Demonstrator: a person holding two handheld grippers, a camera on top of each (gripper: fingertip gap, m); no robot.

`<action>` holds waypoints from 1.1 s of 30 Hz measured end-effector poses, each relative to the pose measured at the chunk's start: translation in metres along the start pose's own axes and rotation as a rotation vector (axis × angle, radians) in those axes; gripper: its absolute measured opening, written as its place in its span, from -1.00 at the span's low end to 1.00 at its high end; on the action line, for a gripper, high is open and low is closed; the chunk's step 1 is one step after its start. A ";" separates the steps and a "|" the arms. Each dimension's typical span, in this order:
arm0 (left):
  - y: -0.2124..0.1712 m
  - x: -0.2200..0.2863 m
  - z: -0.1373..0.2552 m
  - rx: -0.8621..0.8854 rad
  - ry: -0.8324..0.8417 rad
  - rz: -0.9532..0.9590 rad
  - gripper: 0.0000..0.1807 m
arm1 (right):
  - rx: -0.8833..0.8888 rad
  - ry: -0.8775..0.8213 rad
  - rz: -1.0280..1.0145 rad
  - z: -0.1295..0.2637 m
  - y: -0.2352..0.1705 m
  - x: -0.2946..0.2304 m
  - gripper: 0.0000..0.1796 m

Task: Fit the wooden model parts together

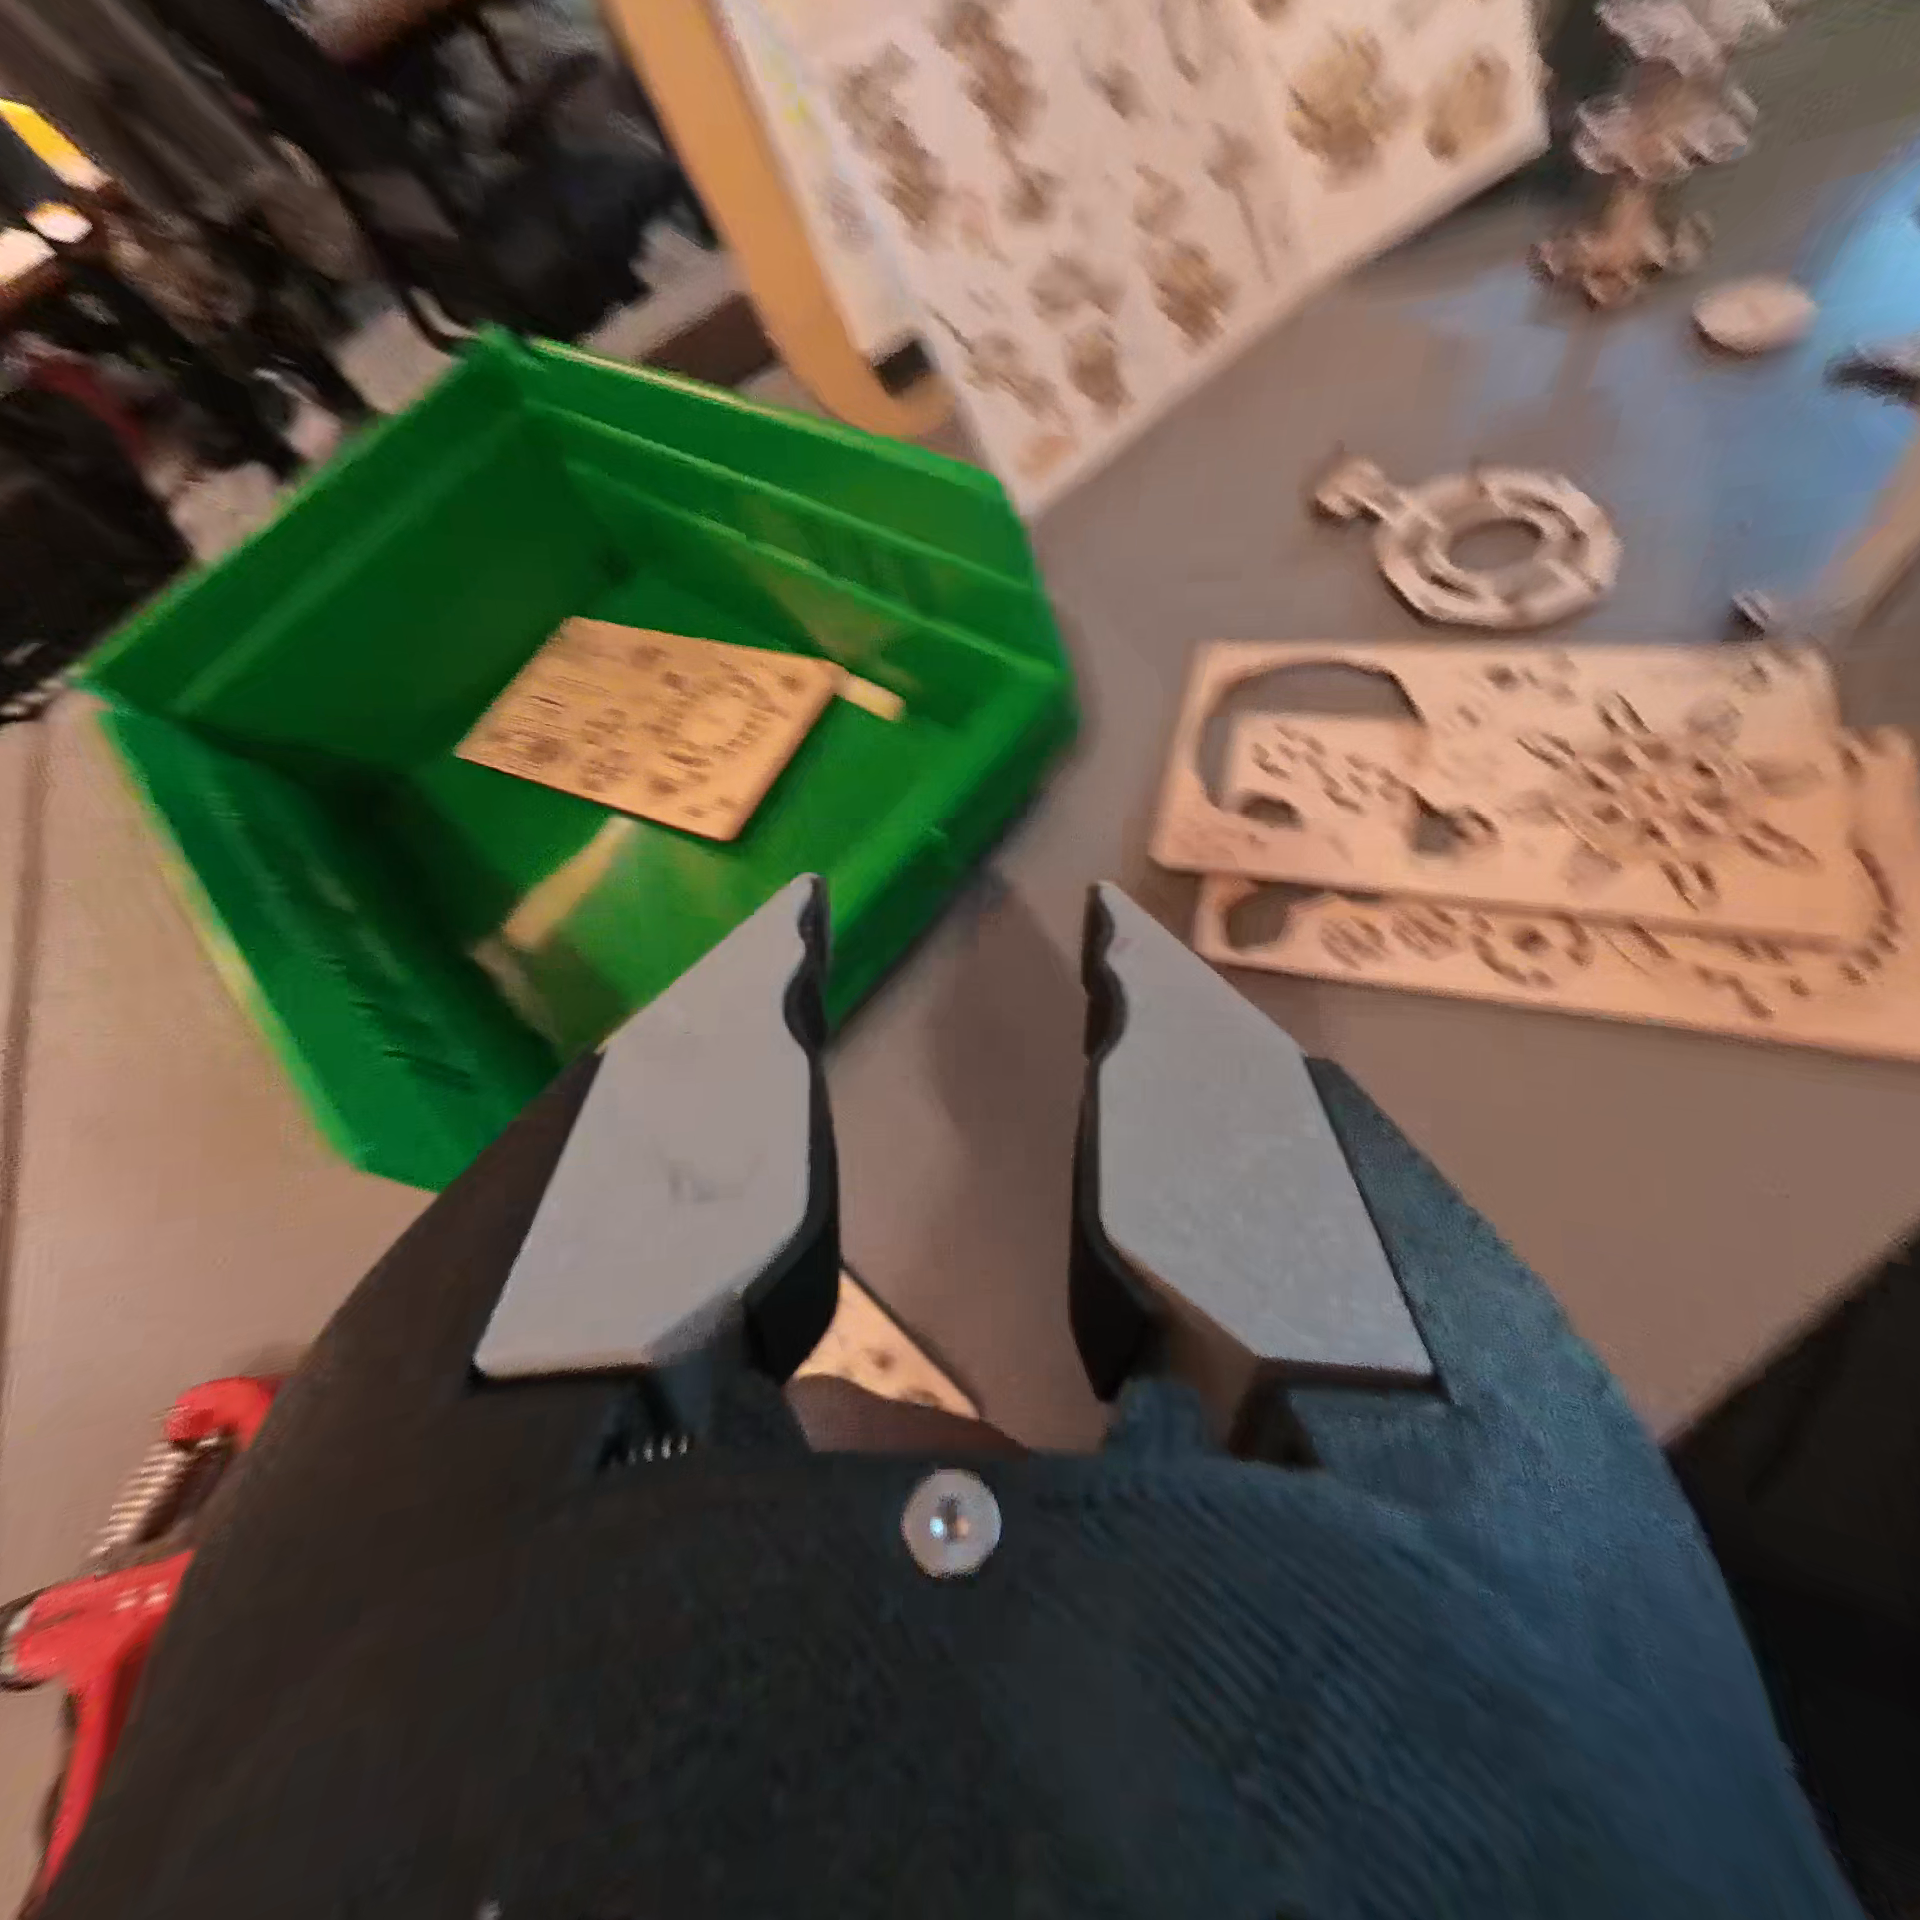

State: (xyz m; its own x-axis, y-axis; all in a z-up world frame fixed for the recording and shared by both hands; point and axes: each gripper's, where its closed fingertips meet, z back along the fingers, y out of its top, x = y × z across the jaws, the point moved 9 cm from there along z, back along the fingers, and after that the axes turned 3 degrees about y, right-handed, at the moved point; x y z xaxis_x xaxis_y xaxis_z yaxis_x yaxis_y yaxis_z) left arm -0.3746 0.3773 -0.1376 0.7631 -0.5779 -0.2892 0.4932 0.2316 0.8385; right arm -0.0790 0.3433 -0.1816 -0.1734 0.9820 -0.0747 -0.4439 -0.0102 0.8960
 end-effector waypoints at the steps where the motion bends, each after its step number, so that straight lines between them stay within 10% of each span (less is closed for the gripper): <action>1: 0.006 -0.014 -0.001 0.023 0.032 0.028 -0.50 | 0.037 0.006 -0.019 0.006 0.001 0.001 -0.34; 14: 0.030 -0.129 -0.041 0.457 0.347 0.399 -0.48 | 0.353 -0.046 -0.140 0.060 0.000 0.032 -0.26; 33: 0.044 -0.053 -0.039 0.637 0.146 0.292 -0.59 | 0.380 -0.220 -0.128 0.060 0.004 0.036 -0.08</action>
State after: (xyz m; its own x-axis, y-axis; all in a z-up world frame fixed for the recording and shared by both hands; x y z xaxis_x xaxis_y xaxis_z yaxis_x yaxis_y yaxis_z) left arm -0.3773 0.4483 -0.1036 0.8969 -0.4411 -0.0331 -0.0458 -0.1671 0.9849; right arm -0.0340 0.3897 -0.1545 0.0711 0.9879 -0.1376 -0.0887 0.1436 0.9856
